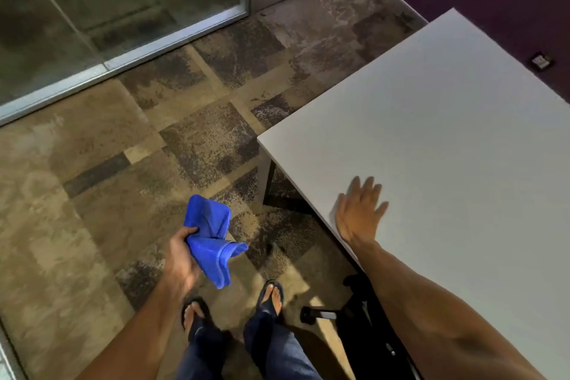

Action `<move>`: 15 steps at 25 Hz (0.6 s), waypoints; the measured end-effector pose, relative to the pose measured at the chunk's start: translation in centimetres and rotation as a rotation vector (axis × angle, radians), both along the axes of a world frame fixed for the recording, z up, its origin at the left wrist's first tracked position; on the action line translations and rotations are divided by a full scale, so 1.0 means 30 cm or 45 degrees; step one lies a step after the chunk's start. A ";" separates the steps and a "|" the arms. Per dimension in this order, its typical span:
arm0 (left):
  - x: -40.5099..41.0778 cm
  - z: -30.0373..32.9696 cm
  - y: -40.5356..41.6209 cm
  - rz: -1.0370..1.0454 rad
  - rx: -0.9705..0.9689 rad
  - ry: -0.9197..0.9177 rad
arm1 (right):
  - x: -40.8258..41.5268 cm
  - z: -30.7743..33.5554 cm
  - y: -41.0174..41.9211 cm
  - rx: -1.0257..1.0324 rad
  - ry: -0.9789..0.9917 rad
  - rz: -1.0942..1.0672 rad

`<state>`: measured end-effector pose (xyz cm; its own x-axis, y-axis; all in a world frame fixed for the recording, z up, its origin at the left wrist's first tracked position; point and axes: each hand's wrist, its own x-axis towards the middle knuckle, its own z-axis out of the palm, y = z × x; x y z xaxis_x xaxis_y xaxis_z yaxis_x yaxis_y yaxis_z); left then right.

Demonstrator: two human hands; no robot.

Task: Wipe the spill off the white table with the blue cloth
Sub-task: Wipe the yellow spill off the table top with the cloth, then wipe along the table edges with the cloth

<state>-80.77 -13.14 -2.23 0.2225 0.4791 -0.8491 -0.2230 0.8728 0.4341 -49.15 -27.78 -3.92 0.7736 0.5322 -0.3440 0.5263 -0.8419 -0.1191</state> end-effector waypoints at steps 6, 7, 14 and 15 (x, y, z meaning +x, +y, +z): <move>0.006 -0.033 -0.020 0.029 0.034 -0.112 | -0.031 -0.042 0.066 0.014 -0.225 -0.036; 0.013 -0.046 -0.016 0.043 0.021 -0.111 | -0.027 -0.051 0.066 0.012 -0.251 -0.036; 0.067 -0.135 -0.046 0.093 -0.095 -0.129 | -0.003 -0.095 0.074 -0.010 -0.345 -0.051; 0.083 -0.141 -0.053 0.105 -0.113 -0.153 | 0.002 -0.096 0.076 -0.018 -0.361 -0.056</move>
